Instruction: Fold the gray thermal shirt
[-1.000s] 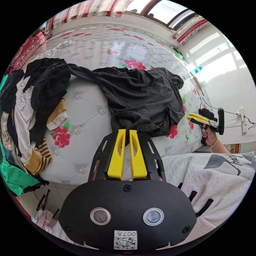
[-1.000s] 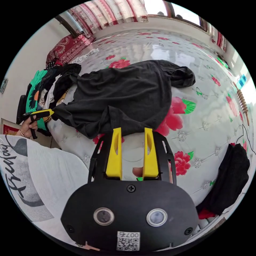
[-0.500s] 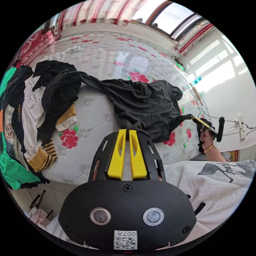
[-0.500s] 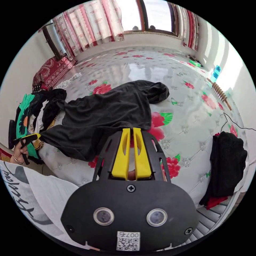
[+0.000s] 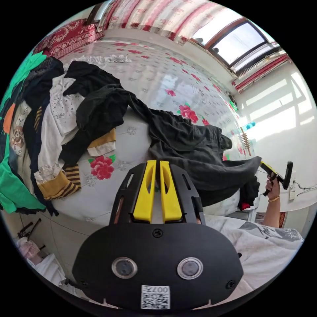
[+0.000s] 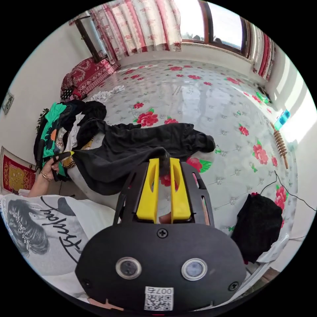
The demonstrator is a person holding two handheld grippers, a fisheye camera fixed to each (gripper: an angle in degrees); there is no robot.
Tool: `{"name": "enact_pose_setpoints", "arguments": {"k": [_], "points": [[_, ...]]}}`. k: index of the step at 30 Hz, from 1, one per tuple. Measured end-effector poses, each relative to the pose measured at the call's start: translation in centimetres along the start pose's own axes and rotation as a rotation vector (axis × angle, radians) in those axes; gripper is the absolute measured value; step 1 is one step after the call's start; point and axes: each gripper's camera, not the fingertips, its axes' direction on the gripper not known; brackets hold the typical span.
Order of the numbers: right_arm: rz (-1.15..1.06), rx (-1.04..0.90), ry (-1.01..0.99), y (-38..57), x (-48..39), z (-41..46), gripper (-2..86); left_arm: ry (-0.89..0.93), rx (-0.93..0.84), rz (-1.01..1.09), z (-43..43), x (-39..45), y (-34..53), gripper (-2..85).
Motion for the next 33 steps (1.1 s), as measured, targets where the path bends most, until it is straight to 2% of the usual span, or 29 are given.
{"name": "enact_pose_setpoints", "arguments": {"k": [3, 7, 12, 17, 21, 23, 25, 27, 33], "points": [[0.128, -0.009, -0.156, 0.5, 2.4, 4.1, 4.0, -0.01, 0.0, -0.009, 0.6, -0.1, 0.2, -0.5], [0.242, -0.015, -0.125, 3.5, 4.3, 7.5, 5.3, -0.057, -0.048, -0.035, 0.8, -2.1, 1.2, -0.5], [0.154, -0.075, -0.064, 1.4, 3.3, 10.3, 7.2, -0.055, -0.091, -0.087, 1.0, -3.8, 0.8, -0.5], [0.015, -0.123, -0.005, -4.6, 0.0, 14.3, 7.8, -0.037, -0.089, -0.091, 1.1, -3.4, -1.6, -0.5], [0.022, -0.193, 0.027, -8.0, -0.6, 18.5, 7.8, -0.061, -0.096, -0.066, 0.9, -2.9, -3.6, -0.5], [0.054, -0.264, 0.109, -9.2, 0.1, 21.3, 6.8, -0.071, -0.1, -0.065, 0.8, -3.1, -4.1, -0.5], [0.057, -0.208, 0.135, -9.2, 0.6, 20.9, 5.2, -0.076, -0.109, -0.085, 0.4, -4.0, -4.3, -0.5], [0.052, -0.183, 0.087, -8.8, 1.4, 19.6, 3.2, -0.073, -0.102, -0.106, -0.2, -4.9, -4.3, -0.5], [0.036, 0.031, -0.252, -3.5, 6.7, 10.3, 0.6, 0.003, -0.08, -0.156, -2.1, -6.9, -4.5, -0.5]]}}
